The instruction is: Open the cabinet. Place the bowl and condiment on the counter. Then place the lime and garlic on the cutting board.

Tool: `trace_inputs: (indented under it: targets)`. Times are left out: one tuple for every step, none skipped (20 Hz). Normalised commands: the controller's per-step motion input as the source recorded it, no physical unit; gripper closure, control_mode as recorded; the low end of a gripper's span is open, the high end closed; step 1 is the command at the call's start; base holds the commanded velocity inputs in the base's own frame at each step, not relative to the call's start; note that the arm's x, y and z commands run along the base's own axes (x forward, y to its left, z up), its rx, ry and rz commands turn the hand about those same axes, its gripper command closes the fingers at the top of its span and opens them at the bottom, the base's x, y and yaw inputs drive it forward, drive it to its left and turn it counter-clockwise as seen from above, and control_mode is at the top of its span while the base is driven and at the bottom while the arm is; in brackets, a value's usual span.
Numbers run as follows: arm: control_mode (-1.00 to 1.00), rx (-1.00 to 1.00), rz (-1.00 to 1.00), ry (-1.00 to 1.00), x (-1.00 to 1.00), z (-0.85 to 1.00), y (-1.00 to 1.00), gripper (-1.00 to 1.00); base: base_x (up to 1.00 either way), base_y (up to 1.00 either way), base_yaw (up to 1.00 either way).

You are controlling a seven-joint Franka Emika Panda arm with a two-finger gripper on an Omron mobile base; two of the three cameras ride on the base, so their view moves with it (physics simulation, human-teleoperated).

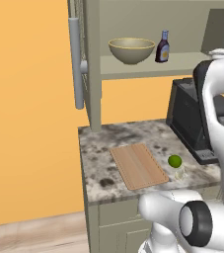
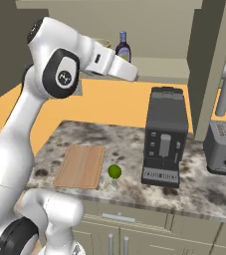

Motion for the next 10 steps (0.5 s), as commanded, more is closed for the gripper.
trace_inputs:
  targets:
    - [-1.0,0.15,0.21,-0.14,0.0,0.0,0.0,-1.0,0.0,0.0,0.0]
    - [-1.0,0.14,0.25,-0.13,0.0,0.0,0.07,-1.0,0.0,0.0,0.0]
    - [-1.0,0.15,0.28,-0.11,0.0,0.0,0.21,-1.0,0.0,0.0,0.0]
    - [-1.0,0.14,0.29,-0.09,0.0,0.0,0.24,-1.0,0.0,0.0,0.0]
    - [-1.0,0.13,0.27,-0.07,0.0,0.0,0.26,-1.0,0.0,0.0,0.0]
    - [-1.0,0.13,0.26,-0.05,0.0,0.0,0.26,-1.0,0.0,0.0,0.0]
    - [-1.0,0.13,0.23,-0.01,0.0,0.0,0.34,-1.0,0.0,0.0,0.0]
    - [-1.0,0.13,0.17,0.0,0.0,0.0,0.32,-1.0,0.0,0.0,0.0]
    - [-1.0,0.0,0.22,0.0,0.0,-0.01,0.61,-1.0,0.0,0.0,0.0]
    - [-1.0,-0.03,0.21,0.0,0.0,0.0,0.78,-1.0,0.0,0.0,0.0]
